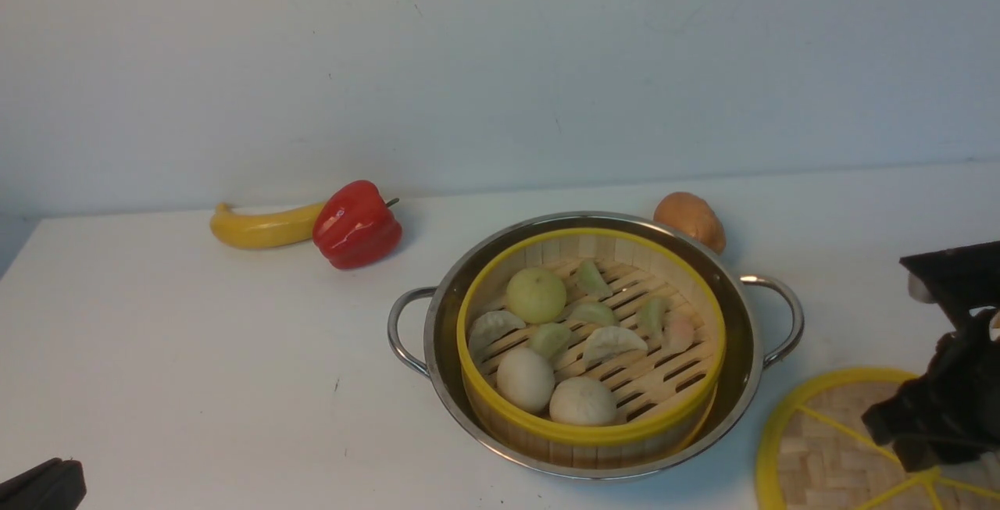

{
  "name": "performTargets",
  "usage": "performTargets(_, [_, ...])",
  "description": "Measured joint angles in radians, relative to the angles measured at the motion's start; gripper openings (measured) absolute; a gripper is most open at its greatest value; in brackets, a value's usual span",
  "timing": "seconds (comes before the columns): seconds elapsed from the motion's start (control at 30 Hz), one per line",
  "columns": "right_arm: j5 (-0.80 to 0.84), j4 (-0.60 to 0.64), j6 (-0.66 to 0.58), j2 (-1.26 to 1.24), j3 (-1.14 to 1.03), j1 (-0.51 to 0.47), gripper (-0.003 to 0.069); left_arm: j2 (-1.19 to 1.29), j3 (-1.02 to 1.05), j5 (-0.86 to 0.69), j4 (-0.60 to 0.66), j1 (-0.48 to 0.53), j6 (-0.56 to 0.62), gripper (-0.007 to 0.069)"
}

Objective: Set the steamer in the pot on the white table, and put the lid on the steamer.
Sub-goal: 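Move the gripper down to the bamboo steamer lid and grasp its center knob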

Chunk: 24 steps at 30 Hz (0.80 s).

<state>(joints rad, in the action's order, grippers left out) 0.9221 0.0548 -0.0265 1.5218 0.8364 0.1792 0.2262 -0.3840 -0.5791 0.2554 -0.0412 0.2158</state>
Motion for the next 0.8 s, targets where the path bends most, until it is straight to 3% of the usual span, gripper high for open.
performTargets(0.8, [-0.013, -0.034, 0.026, 0.065, 0.0, 0.0, 0.022, 0.0, 0.0, 0.0, 0.0, 0.0, 0.0, 0.001])
